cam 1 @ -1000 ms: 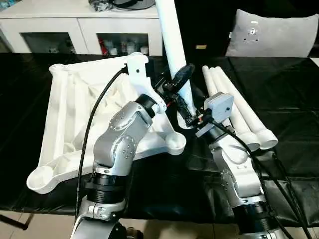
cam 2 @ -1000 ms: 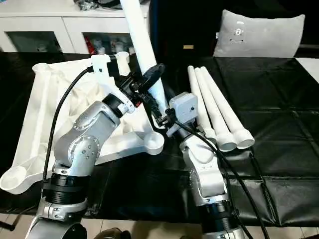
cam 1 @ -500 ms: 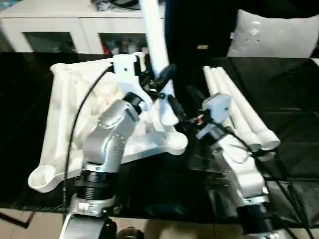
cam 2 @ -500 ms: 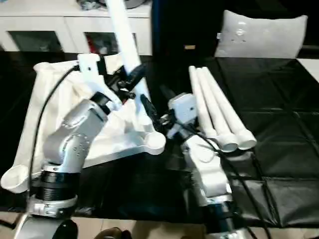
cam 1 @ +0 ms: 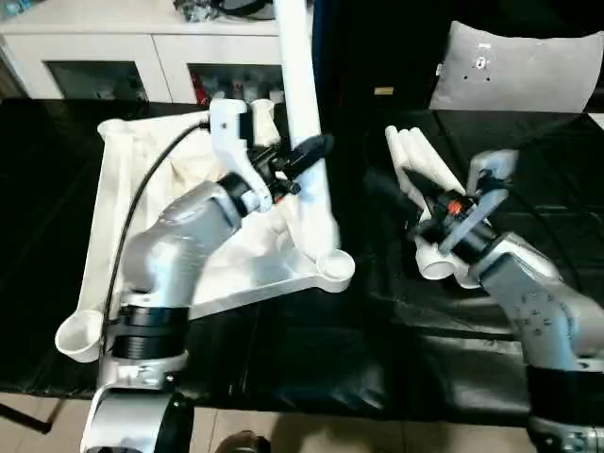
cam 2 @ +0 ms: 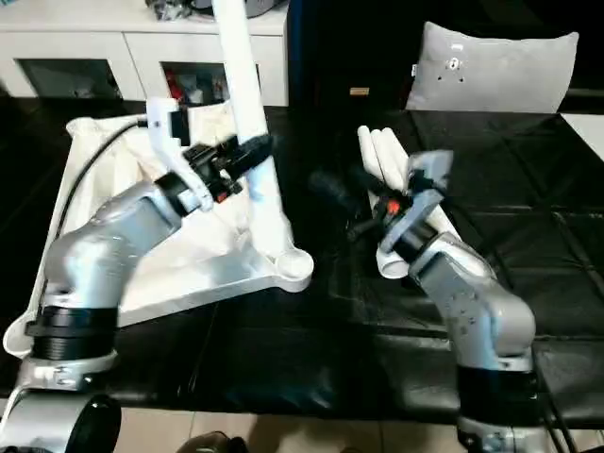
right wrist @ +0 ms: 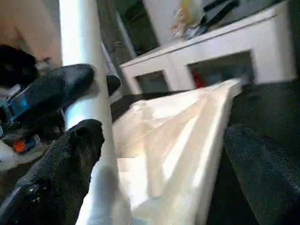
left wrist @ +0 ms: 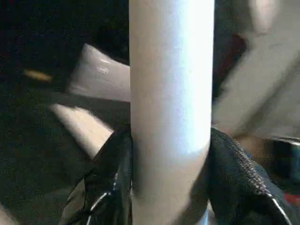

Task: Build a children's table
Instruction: Pick table leg

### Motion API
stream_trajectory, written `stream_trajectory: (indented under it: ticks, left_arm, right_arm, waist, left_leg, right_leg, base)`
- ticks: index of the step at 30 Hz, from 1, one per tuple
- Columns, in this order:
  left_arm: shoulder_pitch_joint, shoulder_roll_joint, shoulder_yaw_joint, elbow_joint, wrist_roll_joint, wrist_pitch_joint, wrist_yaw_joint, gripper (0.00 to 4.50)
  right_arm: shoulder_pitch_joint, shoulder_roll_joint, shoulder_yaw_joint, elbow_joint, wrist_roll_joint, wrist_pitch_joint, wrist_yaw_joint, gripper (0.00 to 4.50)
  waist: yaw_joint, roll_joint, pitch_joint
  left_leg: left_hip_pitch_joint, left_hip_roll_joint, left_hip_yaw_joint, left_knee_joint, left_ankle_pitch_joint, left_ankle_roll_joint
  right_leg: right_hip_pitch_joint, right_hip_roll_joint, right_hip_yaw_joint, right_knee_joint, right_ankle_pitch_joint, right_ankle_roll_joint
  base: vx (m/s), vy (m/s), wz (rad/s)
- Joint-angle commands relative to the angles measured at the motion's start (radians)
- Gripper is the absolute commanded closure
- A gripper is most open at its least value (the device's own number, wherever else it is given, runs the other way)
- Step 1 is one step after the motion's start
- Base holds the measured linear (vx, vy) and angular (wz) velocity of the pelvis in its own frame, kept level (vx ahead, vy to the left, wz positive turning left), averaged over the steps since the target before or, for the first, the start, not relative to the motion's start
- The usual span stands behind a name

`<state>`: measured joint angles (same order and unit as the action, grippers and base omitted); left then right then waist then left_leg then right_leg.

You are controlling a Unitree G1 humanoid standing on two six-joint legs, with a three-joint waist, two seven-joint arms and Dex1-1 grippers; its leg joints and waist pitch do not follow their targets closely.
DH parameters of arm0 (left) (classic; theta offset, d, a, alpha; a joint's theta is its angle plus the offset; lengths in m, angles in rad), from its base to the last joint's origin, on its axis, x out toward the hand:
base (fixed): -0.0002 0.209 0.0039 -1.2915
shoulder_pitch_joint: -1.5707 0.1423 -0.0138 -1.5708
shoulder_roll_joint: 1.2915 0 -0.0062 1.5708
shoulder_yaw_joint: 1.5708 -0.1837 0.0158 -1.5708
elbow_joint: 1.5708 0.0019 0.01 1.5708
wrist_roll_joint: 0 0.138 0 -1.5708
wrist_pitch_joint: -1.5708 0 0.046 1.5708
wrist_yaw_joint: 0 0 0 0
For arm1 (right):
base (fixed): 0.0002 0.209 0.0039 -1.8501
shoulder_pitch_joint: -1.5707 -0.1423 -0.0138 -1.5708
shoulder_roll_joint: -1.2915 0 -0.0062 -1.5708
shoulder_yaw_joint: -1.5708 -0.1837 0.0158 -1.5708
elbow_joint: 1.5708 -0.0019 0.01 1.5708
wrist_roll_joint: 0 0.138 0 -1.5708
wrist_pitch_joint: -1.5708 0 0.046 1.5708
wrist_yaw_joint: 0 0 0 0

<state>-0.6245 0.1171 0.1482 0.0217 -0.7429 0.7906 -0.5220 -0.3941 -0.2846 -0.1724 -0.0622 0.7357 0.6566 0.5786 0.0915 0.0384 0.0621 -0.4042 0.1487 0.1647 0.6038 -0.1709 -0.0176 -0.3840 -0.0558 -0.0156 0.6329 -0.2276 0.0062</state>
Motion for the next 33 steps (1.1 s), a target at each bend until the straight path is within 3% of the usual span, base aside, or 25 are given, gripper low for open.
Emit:
stream_trajectory:
  ticks: [1,5,14,17,20,22,25,26,33]
  left_arm:
    - [-0.027,0.018,0.027,-0.051,-0.104,0.072,-0.058,2.60]
    - [-0.049,0.038,0.041,-0.054,-0.172,0.113,-0.108,2.60]
    - [-0.072,0.091,-0.020,-0.080,-0.172,0.119,-0.220,2.60]
    - [-0.068,0.116,-0.109,-0.095,-0.093,0.032,-0.307,2.60]
    - [-0.070,0.117,-0.144,-0.094,-0.054,-0.005,-0.331,2.60]
    - [-0.072,0.120,-0.164,-0.090,-0.030,-0.023,-0.341,2.61]
    - [-0.078,0.110,-0.194,-0.076,0.017,-0.082,-0.346,2.61]
    - [-0.078,0.110,-0.194,-0.076,0.017,-0.082,-0.346,2.61]
    - [-0.072,0.110,-0.220,-0.077,0.041,-0.116,-0.367,2.61]
  right_arm:
    - [-0.029,-0.020,-0.031,0.001,0.067,0.045,0.027,0.00]
    - [-0.031,-0.064,-0.025,-0.026,0.126,0.107,0.103,0.00]
    - [-0.023,-0.124,0.015,-0.087,0.168,0.167,0.209,0.00]
    - [-0.015,-0.156,0.082,-0.129,0.133,0.156,0.270,0.00]
    - [-0.009,-0.158,0.111,-0.142,0.117,0.148,0.294,0.00]
    - [-0.009,-0.162,0.134,-0.141,0.091,0.136,0.299,0.38]
    - [-0.008,-0.174,0.183,-0.133,0.046,0.115,0.307,0.50]
    - [-0.008,-0.174,0.183,-0.133,0.046,0.115,0.307,0.75]
    - [-0.012,-0.160,0.208,-0.127,0.029,0.102,0.311,1.32]
  waist:
    - [0.007,-0.024,-0.074]
    - [0.011,-0.027,-0.069]
    - [0.019,-0.027,-0.066]
    - [0.020,-0.019,-0.066]
    - [0.016,-0.022,-0.067]
    - [0.017,-0.021,-0.067]
    - [0.016,-0.020,-0.067]
    - [0.015,-0.021,-0.067]
    - [0.011,-0.023,-0.069]
  left_leg:
    - [0.027,0.058,-0.015,-0.055,-0.069,0.063]
    - [0.028,0.062,-0.013,-0.060,-0.083,0.060]
    - [0.028,0.064,-0.012,-0.062,-0.089,0.037]
    - [0.030,0.067,-0.016,-0.065,-0.095,0.028]
    - [0.029,0.067,-0.015,-0.066,-0.101,0.024]
    - [0.030,0.068,-0.015,-0.065,-0.101,0.021]
    - [0.029,0.068,-0.016,-0.066,-0.113,0.008]
    - [0.029,0.069,-0.016,-0.066,-0.116,0.009]
    - [0.028,0.067,-0.015,-0.063,-0.096,0.030]
  right_leg:
    - [0.035,-0.076,0.028,-0.066,-0.027,-0.262]
    - [0.037,-0.076,0.030,-0.071,-0.046,-0.248]
    - [0.038,-0.081,0.033,-0.074,-0.066,-0.228]
    - [0.037,-0.078,0.033,-0.075,-0.080,-0.206]
    - [0.039,-0.080,0.034,-0.075,-0.065,-0.204]
    - [0.038,-0.081,0.034,-0.075,-0.064,-0.211]
    - [0.041,-0.081,0.034,-0.074,-0.062,-0.217]
    - [0.041,-0.082,0.034,-0.075,-0.061,-0.218]
    - [0.042,-0.081,0.033,-0.069,-0.019,-0.241]
  base:
    - [0.000,0.000,0.00]
    - [0.000,0.000,0.00]
    - [0.000,0.000,0.00]
    - [0.000,0.000,0.00]
    - [0.000,0.000,0.00]
    - [0.000,0.000,0.00]
    - [0.000,0.000,0.00]
    - [0.000,0.000,0.00]
    - [0.000,0.000,0.00]
